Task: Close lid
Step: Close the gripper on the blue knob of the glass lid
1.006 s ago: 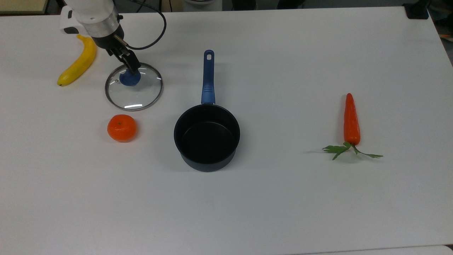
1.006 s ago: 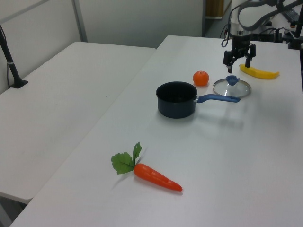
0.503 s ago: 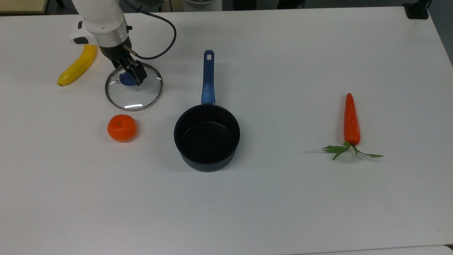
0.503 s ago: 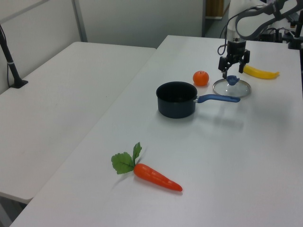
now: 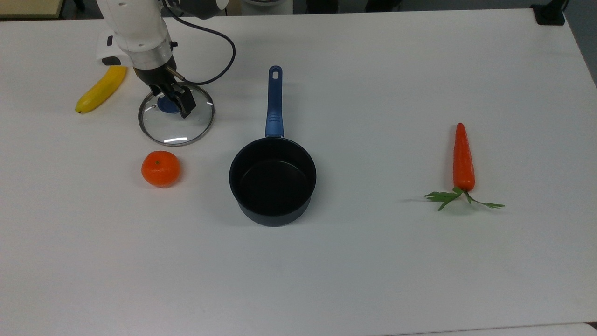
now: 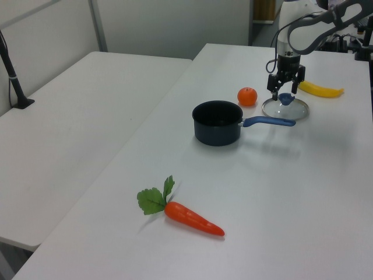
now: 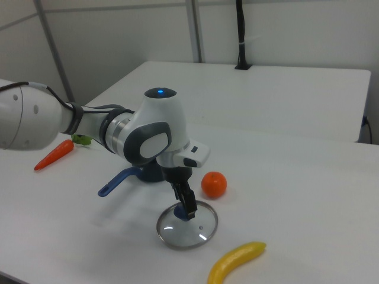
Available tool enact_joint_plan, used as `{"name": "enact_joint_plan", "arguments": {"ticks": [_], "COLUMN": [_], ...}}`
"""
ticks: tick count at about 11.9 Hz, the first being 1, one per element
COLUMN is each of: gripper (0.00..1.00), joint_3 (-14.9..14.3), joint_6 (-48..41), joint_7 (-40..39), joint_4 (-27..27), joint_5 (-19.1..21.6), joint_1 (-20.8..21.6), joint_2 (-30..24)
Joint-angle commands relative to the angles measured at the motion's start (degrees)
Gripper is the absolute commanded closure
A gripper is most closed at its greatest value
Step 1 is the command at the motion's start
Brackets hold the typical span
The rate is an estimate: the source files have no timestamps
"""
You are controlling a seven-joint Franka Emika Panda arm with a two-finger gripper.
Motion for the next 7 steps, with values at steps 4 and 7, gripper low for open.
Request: {"name": "enact_joint_plan", "arguments": {"ticks": [4,7], "gripper": [0.17,0.37], "joint_3": [0.1,0.1], "joint_6": [1.3,1.4], "joint_7": [-2.3,-2.3], "joint_4": [-2.4,-2.3], "joint_5": [0.3,0.5], "joint_1": [-0.3,-0.6], "joint_2": [-0.6,-0.8]}}
